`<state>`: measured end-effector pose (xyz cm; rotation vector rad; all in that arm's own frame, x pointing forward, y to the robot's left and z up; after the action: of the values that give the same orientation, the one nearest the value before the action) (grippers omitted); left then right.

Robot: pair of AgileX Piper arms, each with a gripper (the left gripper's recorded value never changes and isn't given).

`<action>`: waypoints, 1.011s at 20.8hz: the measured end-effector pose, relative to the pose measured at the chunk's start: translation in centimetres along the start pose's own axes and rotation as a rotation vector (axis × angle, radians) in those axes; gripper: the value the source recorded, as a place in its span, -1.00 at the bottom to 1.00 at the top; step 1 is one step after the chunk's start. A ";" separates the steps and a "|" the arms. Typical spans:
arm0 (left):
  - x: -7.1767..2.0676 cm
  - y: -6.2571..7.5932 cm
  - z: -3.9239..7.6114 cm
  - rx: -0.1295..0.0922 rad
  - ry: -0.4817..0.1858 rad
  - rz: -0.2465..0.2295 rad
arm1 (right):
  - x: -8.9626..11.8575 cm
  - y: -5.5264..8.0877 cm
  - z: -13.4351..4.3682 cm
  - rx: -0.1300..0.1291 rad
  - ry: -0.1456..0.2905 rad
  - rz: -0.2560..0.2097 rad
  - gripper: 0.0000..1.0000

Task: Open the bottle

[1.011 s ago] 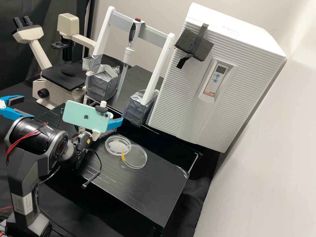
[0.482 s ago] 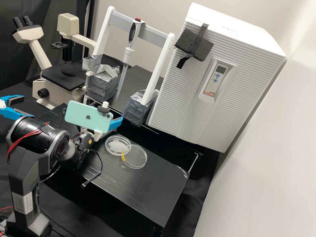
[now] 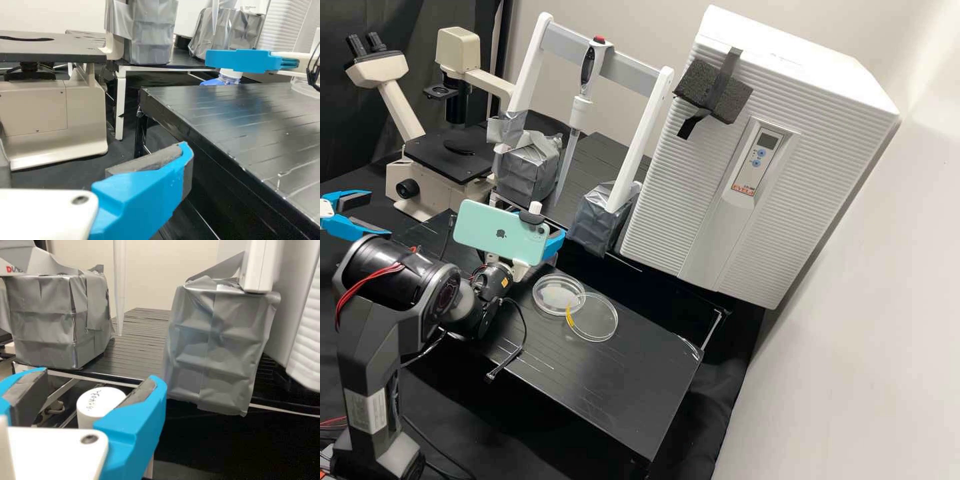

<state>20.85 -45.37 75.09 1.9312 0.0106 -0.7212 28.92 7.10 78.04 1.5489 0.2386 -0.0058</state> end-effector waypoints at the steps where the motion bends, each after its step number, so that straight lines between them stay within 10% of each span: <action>1: 0.00 0.0 0.0 0.000 0.000 0.000 | 0.0 0.0 0.0 0.000 0.000 0.000 -1.00; 21: 0.00 0.0 0.0 0.000 0.000 0.000 | 0.3 -0.2 0.9 0.001 -0.026 -0.004 -1.00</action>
<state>20.85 -45.37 75.09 1.9312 0.0106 -0.7212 29.32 6.28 77.80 1.5485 0.2208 -0.0294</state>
